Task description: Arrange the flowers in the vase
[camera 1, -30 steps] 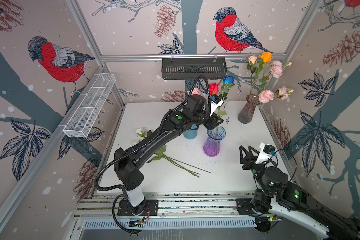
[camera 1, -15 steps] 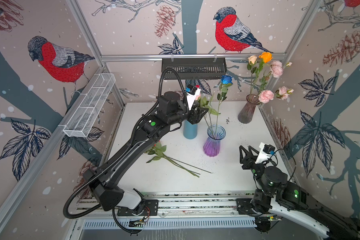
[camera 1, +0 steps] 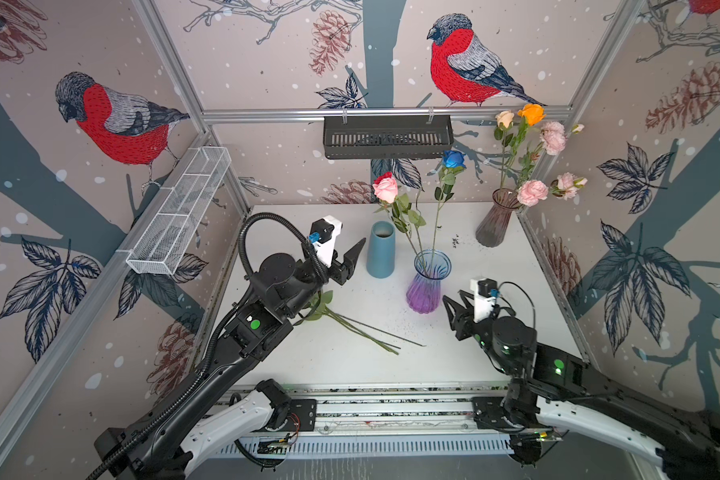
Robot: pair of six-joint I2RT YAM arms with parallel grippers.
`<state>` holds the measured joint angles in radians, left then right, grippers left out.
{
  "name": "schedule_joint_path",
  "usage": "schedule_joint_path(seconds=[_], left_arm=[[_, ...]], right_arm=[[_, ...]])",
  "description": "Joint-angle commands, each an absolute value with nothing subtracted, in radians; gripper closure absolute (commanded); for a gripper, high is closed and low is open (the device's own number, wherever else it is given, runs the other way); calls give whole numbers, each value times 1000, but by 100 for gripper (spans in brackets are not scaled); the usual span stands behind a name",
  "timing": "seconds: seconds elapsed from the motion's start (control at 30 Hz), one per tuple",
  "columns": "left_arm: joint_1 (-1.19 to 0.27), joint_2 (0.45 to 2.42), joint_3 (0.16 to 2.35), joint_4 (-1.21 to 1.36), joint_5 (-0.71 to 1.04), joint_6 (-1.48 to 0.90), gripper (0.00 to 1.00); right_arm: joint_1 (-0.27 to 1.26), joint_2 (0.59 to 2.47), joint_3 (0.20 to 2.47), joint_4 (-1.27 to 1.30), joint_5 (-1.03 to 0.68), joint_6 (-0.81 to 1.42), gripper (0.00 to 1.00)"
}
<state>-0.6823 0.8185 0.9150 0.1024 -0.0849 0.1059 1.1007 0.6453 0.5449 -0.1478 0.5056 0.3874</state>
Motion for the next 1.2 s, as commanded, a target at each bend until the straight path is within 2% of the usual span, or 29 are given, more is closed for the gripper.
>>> schedule_joint_path(seconds=[0.0, 0.2, 0.33, 0.43, 0.53, 0.7, 0.97, 1.17], left_arm=[[-678, 742, 828, 331, -240, 158, 37], [-678, 689, 788, 357, -296, 207, 36], [-678, 704, 802, 341, -320, 213, 36], [-678, 706, 811, 326, -290, 203, 37], [-677, 704, 811, 327, -288, 197, 36], [-674, 703, 822, 315, -268, 187, 37], [-651, 693, 826, 312, -249, 166, 36], [-643, 694, 828, 310, -241, 158, 37]], right_arm=[[1126, 818, 589, -4, 275, 312, 47], [1098, 1271, 804, -11, -24, 265, 49], [1067, 1565, 981, -76, -101, 249, 55], [1046, 1718, 1078, -92, -154, 247, 64], [1037, 1845, 1183, -146, -142, 227, 65], [1038, 1988, 1311, -232, -106, 187, 66], [1042, 2066, 1372, -251, -114, 175, 69], [1042, 2090, 1394, -261, -74, 177, 78]])
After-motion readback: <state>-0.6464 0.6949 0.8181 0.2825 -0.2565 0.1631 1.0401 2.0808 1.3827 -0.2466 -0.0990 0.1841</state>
